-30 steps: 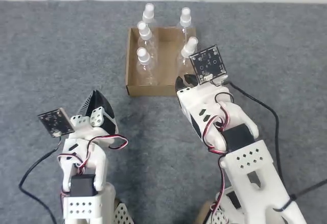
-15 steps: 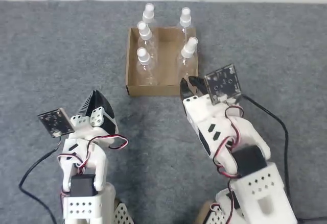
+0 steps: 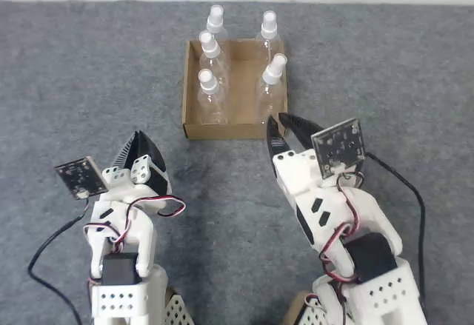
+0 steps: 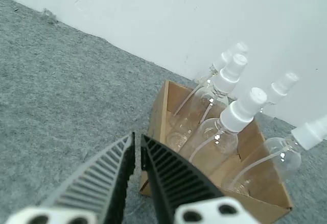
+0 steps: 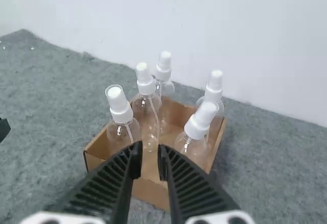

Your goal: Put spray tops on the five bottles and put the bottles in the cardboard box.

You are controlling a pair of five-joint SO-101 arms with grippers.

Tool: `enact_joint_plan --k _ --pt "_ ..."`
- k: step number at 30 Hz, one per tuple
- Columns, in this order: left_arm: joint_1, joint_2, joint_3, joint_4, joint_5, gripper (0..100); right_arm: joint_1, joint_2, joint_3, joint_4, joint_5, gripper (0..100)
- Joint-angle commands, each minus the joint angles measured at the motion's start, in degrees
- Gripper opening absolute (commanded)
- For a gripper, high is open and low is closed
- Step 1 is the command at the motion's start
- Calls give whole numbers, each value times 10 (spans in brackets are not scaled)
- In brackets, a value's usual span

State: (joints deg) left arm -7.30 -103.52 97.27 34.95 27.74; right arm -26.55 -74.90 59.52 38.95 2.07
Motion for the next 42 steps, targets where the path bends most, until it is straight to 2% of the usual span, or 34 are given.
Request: enact_joint_plan --k 1,13,42 --pt "2 -8 -7 -5 -5 13 -4 -40 24 -37 4 9" --pt "2 -8 -7 -5 -5 13 -4 -163 144 -167 9 9" --pt "2 -8 -7 -5 -5 13 0 -182 149 -165 9 9"
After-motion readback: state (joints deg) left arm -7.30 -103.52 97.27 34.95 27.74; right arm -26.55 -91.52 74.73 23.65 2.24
